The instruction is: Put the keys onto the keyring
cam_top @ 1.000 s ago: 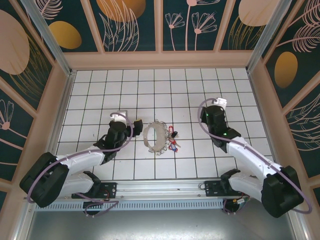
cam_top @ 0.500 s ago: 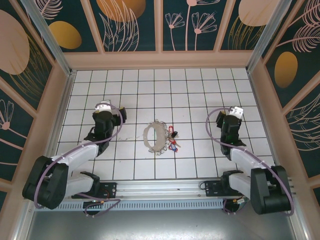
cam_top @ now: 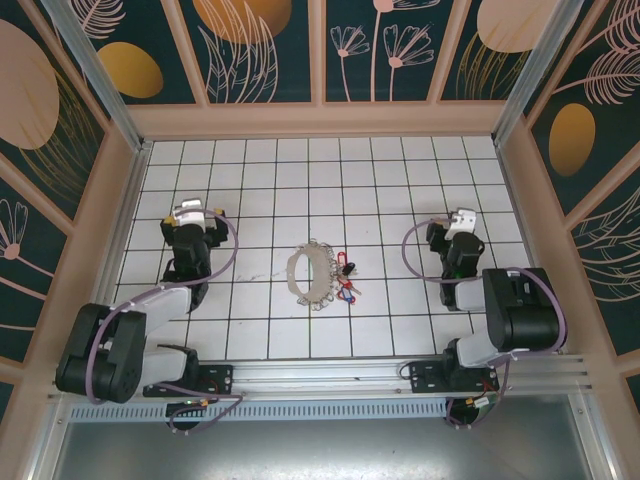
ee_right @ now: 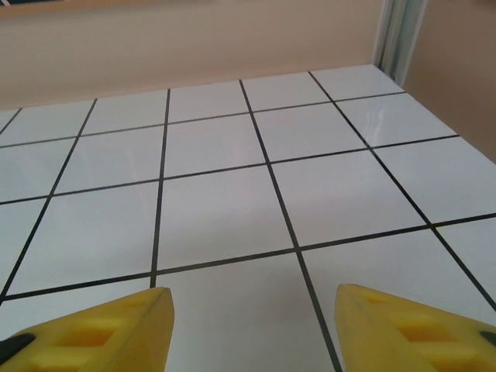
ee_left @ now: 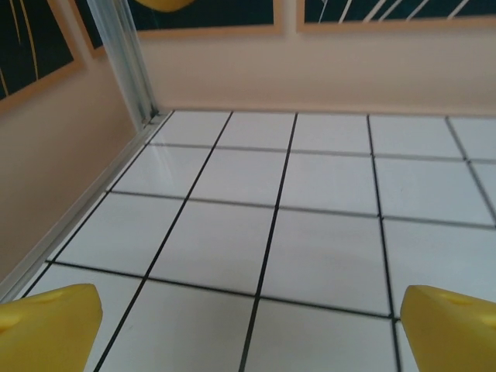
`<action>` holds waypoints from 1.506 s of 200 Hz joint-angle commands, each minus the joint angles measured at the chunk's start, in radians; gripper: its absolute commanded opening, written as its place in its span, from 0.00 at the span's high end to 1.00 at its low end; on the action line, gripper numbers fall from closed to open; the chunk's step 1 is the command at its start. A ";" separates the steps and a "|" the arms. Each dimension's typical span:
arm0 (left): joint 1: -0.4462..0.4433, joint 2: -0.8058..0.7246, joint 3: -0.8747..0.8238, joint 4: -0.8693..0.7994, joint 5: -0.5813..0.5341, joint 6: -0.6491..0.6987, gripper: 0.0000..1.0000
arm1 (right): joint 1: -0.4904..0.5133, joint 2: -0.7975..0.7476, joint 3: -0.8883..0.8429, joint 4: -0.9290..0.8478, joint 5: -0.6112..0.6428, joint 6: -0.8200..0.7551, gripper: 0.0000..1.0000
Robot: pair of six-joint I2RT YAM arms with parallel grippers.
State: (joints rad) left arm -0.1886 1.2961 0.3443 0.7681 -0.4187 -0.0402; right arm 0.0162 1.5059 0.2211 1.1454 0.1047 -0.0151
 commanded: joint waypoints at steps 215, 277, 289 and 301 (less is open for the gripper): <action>0.179 0.224 -0.121 0.531 0.337 -0.015 0.01 | -0.039 0.033 0.009 0.108 -0.082 0.031 0.01; 0.179 0.226 -0.114 0.517 0.279 -0.036 0.01 | -0.041 0.034 0.010 0.105 -0.085 0.032 0.01; 0.179 0.226 -0.113 0.516 0.279 -0.037 0.01 | -0.041 0.033 0.012 0.105 -0.085 0.032 0.01; 0.179 0.226 -0.113 0.517 0.280 -0.037 0.01 | -0.041 0.034 0.011 0.105 -0.085 0.032 0.01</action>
State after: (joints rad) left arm -0.0177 1.5169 0.2157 1.2716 -0.1318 -0.0643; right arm -0.0208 1.5326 0.2195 1.2167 0.0425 0.0029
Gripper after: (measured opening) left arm 0.988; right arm 0.987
